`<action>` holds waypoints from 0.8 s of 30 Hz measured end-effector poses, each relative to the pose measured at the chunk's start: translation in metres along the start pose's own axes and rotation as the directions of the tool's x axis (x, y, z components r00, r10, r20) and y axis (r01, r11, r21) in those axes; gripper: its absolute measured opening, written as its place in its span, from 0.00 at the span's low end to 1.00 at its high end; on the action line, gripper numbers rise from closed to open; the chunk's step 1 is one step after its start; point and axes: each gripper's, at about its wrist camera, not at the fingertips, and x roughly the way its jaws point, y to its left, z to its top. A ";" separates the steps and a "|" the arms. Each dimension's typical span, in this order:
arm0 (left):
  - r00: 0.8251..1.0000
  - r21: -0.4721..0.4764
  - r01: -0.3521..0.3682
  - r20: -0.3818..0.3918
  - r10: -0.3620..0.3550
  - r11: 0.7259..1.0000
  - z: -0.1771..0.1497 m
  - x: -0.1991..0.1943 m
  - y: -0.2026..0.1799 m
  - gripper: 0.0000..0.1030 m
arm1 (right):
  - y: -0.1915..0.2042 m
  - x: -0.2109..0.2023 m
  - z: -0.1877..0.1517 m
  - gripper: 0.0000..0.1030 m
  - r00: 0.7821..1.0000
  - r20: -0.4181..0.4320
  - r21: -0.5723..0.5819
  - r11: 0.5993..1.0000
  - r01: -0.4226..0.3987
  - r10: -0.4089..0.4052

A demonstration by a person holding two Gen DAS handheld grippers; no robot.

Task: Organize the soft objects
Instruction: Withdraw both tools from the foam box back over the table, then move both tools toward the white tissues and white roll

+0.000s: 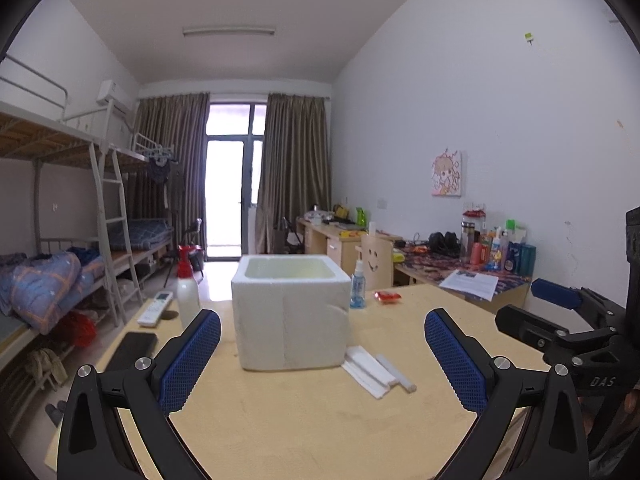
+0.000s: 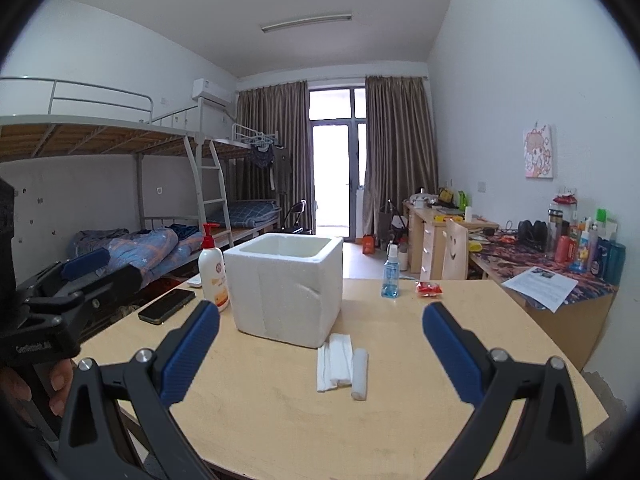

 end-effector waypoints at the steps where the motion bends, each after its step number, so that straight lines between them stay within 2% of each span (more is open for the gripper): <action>1: 1.000 -0.001 0.000 -0.005 0.000 1.000 -0.003 0.001 0.001 0.99 | 0.000 -0.001 -0.003 1.00 1.000 0.000 0.002 1.000 -0.001 0.001; 12: 0.999 -0.005 -0.005 -0.038 0.005 1.000 -0.027 0.013 -0.008 0.99 | -0.009 0.000 -0.023 1.00 0.999 -0.038 0.014 0.999 0.031 -0.030; 15: 0.997 -0.049 0.032 -0.067 -0.035 0.998 -0.032 0.016 -0.007 0.99 | -0.015 0.004 -0.028 1.00 0.997 -0.064 0.044 0.998 0.038 -0.035; 17: 0.996 -0.045 0.040 -0.082 -0.044 0.998 -0.036 0.019 -0.012 0.99 | -0.021 0.007 -0.031 1.00 0.996 -0.086 0.076 0.997 0.026 -0.019; 24: 0.995 -0.009 0.006 -0.104 -0.007 1.000 -0.051 0.033 -0.025 0.99 | -0.027 0.012 -0.046 1.00 0.990 -0.132 0.064 0.996 0.054 -0.045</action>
